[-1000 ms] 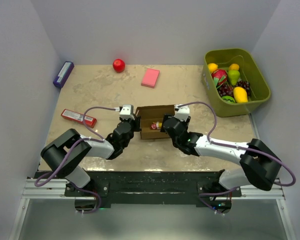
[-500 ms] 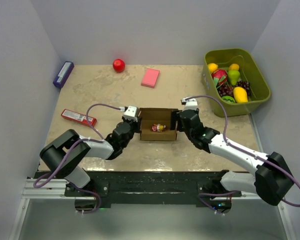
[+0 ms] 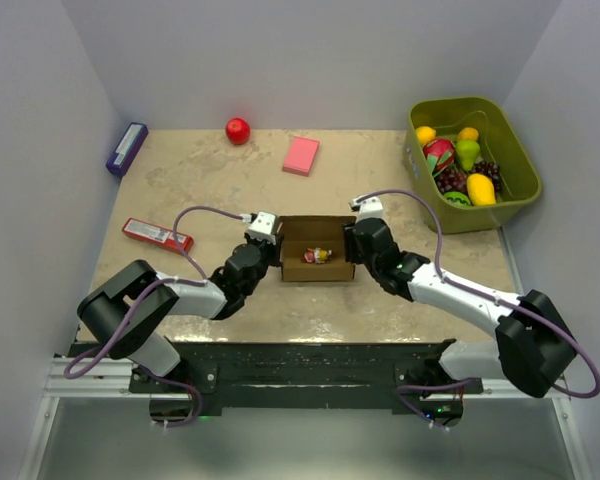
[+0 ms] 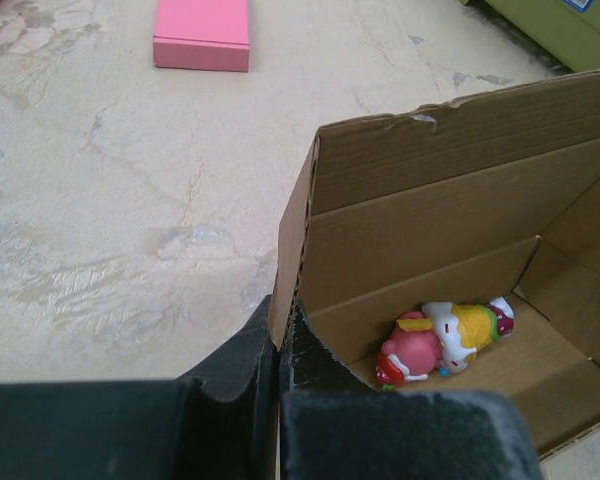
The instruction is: Fold the paper box
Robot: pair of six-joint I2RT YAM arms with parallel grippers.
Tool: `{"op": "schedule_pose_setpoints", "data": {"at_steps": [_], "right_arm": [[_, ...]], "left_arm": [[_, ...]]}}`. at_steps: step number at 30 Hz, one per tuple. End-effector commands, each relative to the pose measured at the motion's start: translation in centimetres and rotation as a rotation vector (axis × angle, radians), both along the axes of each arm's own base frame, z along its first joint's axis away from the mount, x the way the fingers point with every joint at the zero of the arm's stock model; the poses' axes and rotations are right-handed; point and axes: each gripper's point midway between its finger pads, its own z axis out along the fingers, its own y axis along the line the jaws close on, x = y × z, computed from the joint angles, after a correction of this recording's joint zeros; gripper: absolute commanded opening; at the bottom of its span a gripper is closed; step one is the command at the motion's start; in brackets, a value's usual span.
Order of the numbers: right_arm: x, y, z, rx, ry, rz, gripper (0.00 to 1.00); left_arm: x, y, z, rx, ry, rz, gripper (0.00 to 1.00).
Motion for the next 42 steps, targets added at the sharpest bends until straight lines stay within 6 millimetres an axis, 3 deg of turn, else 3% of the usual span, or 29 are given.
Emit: {"op": "schedule_pose_setpoints", "data": {"at_steps": [1, 11, 17, 23, 28, 33, 42], "right_arm": [[2.1, 1.0, 2.9, 0.036, -0.103, -0.01, 0.36], [3.2, 3.0, 3.6, 0.061, -0.161, 0.065, 0.0], [3.8, 4.0, 4.9, 0.095, -0.249, 0.059, 0.0], [4.0, 5.2, 6.8, 0.105, -0.342, 0.011, 0.0], [3.8, 5.6, 5.4, 0.135, -0.347, -0.029, 0.0], [3.0, 6.0, 2.5, 0.128, -0.299, -0.042, 0.0], [1.6, 6.0, 0.2, 0.107, -0.254, -0.064, 0.0]], "left_arm": [[-1.5, 0.4, -3.3, 0.116, 0.082, -0.044, 0.0], [-0.5, -0.4, -1.7, 0.125, 0.047, -0.051, 0.0], [2.3, -2.0, 2.0, 0.1, -0.013, -0.006, 0.0], [4.6, -3.0, 4.3, 0.084, -0.048, 0.041, 0.0], [5.1, -2.9, 3.0, 0.038, -0.026, 0.09, 0.0], [4.1, -2.9, -0.1, -0.017, 0.039, 0.089, 0.0], [2.8, -2.8, -2.5, -0.082, 0.108, 0.08, 0.0]]}}
